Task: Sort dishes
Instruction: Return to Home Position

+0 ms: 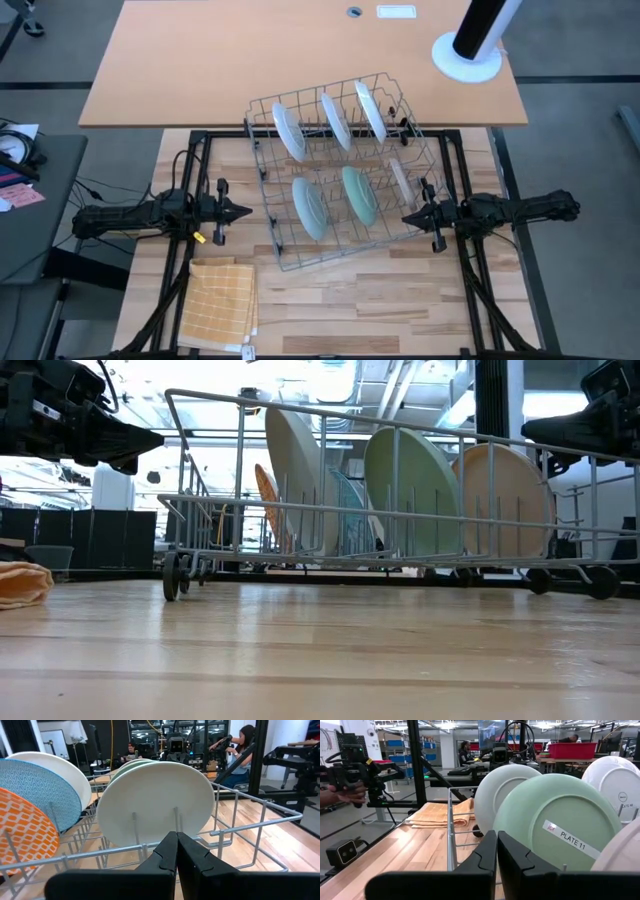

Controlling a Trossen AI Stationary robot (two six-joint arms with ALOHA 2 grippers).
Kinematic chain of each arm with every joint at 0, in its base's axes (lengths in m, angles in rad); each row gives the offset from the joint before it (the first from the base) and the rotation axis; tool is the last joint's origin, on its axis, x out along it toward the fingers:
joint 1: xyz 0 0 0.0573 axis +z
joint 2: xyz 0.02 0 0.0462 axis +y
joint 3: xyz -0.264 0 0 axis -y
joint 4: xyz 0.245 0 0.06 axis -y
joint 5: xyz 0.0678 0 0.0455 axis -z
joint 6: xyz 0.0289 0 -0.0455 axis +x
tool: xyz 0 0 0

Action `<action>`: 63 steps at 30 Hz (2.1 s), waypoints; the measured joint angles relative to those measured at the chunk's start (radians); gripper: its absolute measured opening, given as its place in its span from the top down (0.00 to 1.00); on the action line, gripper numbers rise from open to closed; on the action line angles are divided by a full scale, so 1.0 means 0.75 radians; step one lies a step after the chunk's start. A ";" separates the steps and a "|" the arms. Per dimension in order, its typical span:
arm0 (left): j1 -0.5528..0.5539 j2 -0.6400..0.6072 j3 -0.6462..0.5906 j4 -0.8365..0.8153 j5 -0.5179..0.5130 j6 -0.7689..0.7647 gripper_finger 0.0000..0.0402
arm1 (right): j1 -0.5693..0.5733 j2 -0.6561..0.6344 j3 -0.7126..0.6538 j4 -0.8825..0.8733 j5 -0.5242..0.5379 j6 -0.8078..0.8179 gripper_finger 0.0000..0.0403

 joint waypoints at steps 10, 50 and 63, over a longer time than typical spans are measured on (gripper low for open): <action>-0.100 0.000 0.000 0.007 0.006 -0.069 1.00 | 0.000 0.000 0.000 0.000 0.000 0.000 0.95; -0.102 0.000 -0.001 0.013 -0.003 -0.008 1.00 | 0.000 0.001 0.000 0.001 -0.001 0.001 0.95; -0.102 0.000 -0.001 0.013 -0.003 -0.008 1.00 | 0.000 0.001 0.000 0.001 -0.001 0.001 0.95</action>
